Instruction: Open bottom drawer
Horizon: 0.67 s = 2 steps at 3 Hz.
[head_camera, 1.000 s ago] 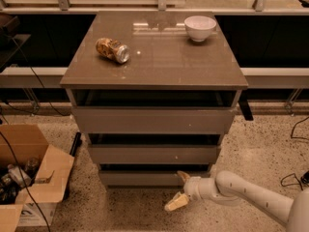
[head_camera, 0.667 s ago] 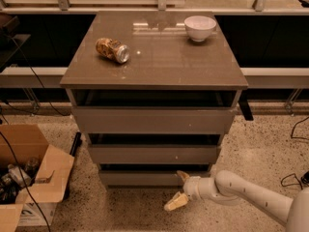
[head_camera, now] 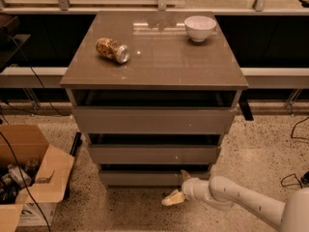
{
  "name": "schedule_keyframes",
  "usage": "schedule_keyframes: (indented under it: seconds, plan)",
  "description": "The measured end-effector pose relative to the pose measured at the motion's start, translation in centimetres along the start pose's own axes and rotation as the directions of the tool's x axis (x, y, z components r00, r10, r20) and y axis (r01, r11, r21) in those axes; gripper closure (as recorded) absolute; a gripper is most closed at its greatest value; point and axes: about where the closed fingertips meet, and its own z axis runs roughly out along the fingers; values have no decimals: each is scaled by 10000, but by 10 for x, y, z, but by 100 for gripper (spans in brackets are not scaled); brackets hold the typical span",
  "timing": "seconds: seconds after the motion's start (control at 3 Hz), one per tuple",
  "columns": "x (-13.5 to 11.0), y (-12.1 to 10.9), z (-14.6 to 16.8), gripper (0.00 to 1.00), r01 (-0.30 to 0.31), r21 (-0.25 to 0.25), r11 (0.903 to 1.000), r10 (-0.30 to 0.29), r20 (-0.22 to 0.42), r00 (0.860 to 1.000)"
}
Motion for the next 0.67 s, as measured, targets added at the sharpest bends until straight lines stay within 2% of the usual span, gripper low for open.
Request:
schedule_keyframes:
  seconds: [0.33, 0.67]
  plan:
    - [15, -38, 19, 0, 5, 1310, 9914, 52, -435, 9990]
    - [17, -69, 31, 0, 127, 1886, 9820, 6, -703, 9975]
